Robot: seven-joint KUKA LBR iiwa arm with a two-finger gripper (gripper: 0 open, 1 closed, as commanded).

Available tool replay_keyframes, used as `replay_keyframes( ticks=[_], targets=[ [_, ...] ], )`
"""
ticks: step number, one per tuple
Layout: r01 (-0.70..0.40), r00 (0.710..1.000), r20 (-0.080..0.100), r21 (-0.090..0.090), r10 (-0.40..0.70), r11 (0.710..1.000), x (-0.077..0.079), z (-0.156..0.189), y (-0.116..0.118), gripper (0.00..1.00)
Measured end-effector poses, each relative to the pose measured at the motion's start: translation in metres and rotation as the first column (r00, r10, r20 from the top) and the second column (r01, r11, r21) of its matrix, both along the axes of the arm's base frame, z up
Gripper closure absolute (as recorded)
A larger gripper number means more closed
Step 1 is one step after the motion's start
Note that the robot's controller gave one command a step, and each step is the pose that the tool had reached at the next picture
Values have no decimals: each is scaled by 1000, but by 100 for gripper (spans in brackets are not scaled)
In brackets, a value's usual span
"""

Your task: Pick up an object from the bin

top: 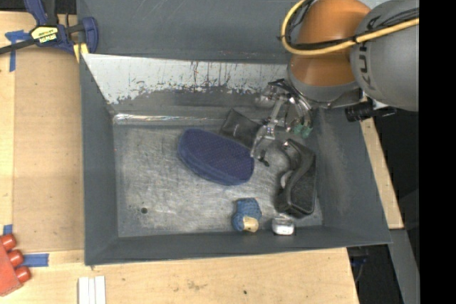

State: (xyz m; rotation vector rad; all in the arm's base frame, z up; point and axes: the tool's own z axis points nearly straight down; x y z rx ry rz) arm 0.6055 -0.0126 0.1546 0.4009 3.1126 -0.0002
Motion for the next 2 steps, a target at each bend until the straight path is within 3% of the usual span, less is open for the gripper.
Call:
replay_keyframes(
  ticks=[1, 2],
  targets=[
    [-89, 996, -3, 1, 89, 996, -55, -77, 35, 0],
    [-87, 996, 5, -1, 87, 996, -51, -74, 34, 100]
  ],
)
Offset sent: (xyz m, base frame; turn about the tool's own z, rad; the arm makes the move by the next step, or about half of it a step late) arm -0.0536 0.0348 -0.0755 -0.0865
